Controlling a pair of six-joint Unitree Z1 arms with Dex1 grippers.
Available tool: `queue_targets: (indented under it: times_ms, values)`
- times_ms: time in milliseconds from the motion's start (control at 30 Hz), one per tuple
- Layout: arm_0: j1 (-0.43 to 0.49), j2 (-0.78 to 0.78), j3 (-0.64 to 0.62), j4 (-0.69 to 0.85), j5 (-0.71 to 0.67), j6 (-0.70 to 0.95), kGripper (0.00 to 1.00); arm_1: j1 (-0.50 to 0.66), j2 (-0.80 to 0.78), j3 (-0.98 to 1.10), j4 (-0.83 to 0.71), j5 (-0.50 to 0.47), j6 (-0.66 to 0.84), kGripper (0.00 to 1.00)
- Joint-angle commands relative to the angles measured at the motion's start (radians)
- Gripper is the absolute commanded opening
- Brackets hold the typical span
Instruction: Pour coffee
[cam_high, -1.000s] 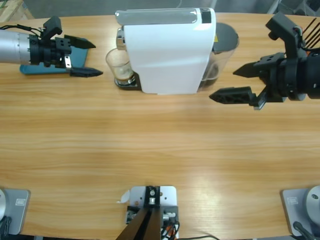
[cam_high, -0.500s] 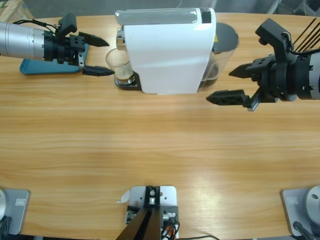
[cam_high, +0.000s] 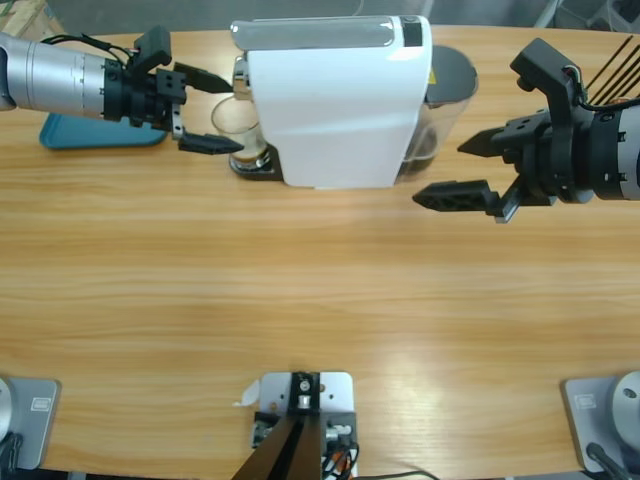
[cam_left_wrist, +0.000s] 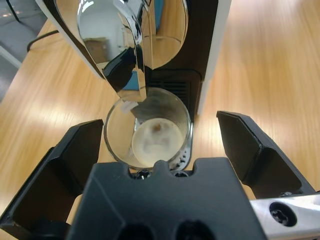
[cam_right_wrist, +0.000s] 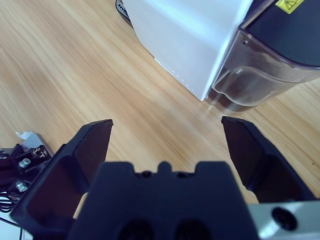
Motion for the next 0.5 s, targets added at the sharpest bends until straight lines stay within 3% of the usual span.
queue_targets:
  times_ms: [33, 500]
  values:
    - [-0.031, 0.072, -0.022, 0.017, 0.061, -0.01, 0.996, 0.009, 0.012, 0.037, -0.016, -0.009, -0.012, 1.0]
    - [-0.033, 0.089, -0.055, 0.063, 0.101, -0.006, 0.996, 0.009, 0.0, 0.052, -0.028, -0.009, -0.012, 1.0]
